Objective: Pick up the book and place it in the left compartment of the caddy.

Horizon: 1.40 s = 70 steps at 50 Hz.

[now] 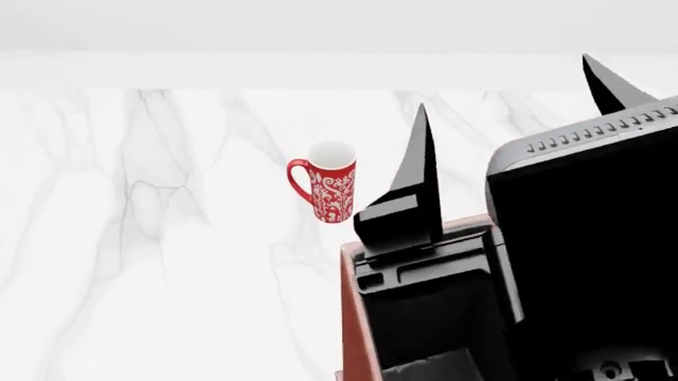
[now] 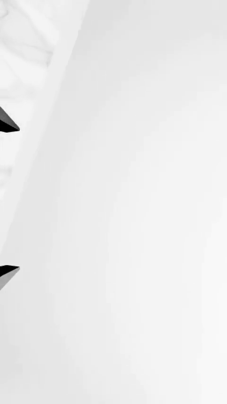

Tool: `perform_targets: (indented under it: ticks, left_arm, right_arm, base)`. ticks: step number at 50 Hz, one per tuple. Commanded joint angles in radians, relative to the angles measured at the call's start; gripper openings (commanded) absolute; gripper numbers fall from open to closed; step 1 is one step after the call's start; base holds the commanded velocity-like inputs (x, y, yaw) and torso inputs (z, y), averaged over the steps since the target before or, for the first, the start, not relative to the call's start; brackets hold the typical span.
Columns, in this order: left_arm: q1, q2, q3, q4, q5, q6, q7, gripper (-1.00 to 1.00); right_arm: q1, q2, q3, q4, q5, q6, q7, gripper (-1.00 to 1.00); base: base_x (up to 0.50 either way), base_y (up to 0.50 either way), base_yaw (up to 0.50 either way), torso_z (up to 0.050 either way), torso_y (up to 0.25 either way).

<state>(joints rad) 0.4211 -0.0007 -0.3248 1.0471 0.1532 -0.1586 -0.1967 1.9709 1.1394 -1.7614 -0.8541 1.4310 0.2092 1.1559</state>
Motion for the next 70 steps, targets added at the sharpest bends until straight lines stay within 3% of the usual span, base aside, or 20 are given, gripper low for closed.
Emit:
perform_targets:
  ticks: [1,8,17,32,58,70]
  left_arm:
    - [-0.003,0.000,-0.003,0.000,-0.002,-0.003,0.001,1.00]
    - [-0.004,0.000,-0.003,0.000,-0.001,-0.005,0.000,1.00]
    - [0.001,0.000,-0.006,0.000,-0.001,0.000,-0.002,1.00]
    - [-0.025,0.000,0.015,0.000,0.019,-0.032,0.006,1.00]
    - [-0.012,0.000,-0.005,0.000,0.003,-0.016,0.005,1.00]
    - [-0.006,0.000,-0.007,0.000,-0.004,-0.012,0.001,1.00]
  right_arm:
    - [-0.018,-0.067,-0.010,0.112,-0.031,-0.004,-0.190,1.00]
    - [-0.035,-0.128,-0.032,0.248,0.029,0.017,-0.421,1.00]
    - [-0.053,-0.190,-0.053,0.319,-0.081,0.024,-0.580,1.00]
    - [-0.051,-0.249,-0.088,0.356,-0.082,0.068,-0.849,1.00]
    - [0.012,-0.295,-0.078,0.344,-0.038,0.133,-1.062,1.00]
    - [0.025,-0.303,-0.089,0.315,-0.061,0.166,-1.088,1.00]
  base:
    - [0.00,0.00,0.00,0.000,0.000]
    - [0.00,0.00,0.00,0.000,0.000]
    - [0.00,0.00,0.00,0.000,0.000]
    - [0.00,0.00,0.00,0.000,0.000]
    - [0.00,0.00,0.00,0.000,0.000]
    - [0.00,0.00,0.00,0.000,0.000]
